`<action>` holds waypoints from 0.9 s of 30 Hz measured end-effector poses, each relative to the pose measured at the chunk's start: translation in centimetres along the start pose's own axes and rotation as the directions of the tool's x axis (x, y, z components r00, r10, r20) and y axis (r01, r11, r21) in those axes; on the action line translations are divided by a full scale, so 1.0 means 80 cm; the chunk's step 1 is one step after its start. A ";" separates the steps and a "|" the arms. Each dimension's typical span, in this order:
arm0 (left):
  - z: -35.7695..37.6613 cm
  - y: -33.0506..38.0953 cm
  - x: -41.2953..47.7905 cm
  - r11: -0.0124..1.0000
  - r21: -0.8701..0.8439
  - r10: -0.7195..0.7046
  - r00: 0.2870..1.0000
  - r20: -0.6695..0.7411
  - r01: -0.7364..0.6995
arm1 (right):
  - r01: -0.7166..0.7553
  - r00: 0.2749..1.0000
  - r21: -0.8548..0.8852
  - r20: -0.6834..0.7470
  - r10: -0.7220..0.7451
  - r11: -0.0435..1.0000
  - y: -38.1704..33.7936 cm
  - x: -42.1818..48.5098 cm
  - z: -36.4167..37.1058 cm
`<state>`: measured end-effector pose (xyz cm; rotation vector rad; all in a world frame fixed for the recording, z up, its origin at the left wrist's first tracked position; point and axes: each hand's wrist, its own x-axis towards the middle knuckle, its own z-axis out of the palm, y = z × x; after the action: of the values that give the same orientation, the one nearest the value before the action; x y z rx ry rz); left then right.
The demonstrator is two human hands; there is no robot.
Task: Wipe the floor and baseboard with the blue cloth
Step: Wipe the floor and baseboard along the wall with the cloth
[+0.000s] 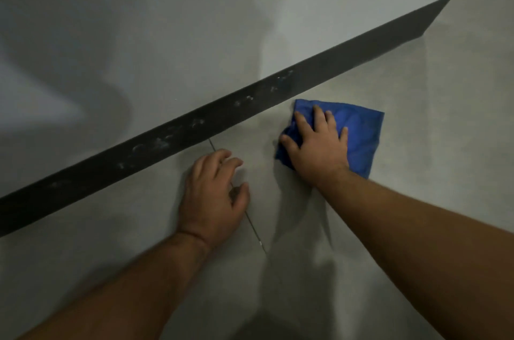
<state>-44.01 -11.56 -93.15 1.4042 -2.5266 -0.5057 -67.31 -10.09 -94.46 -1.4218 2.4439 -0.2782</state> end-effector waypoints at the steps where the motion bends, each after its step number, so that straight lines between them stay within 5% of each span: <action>1: -0.001 -0.017 -0.008 1.000 0.012 -0.023 1.000 0.002 0.023 | 0.003 1.000 -0.018 -0.010 -0.003 1.000 -0.007 -0.005 0.007; 7: 0.005 -0.057 -0.027 0.994 0.105 -0.044 0.999 0.014 0.042 | 0.343 0.938 -0.093 -0.011 -0.346 0.935 0.033 -0.039 0.005; 10: 0.009 -0.058 -0.026 0.990 0.140 -0.008 1.000 -0.001 0.008 | 0.197 0.974 -0.223 -0.062 -0.216 0.955 0.065 0.000 -0.009; 13: 0.009 -0.059 -0.025 0.987 0.158 0.006 1.000 -0.005 -0.005 | -0.012 0.988 -0.160 -0.151 -0.013 0.987 0.059 0.055 -0.017; 18: 0.011 -0.061 -0.022 0.981 0.192 0.000 0.999 0.038 -0.008 | -0.120 0.977 -0.086 -0.185 0.102 0.989 -0.008 0.081 0.003; 27: 0.008 -0.062 -0.022 0.988 0.153 0.005 1.000 0.016 -0.007 | 0.336 0.936 -0.115 -0.069 -0.345 0.935 -0.002 0.013 0.005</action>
<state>-39.47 -12.33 -95.73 1.4484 -2.6306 -0.3290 -67.53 -11.06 -94.93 -1.9185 2.2946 -0.3005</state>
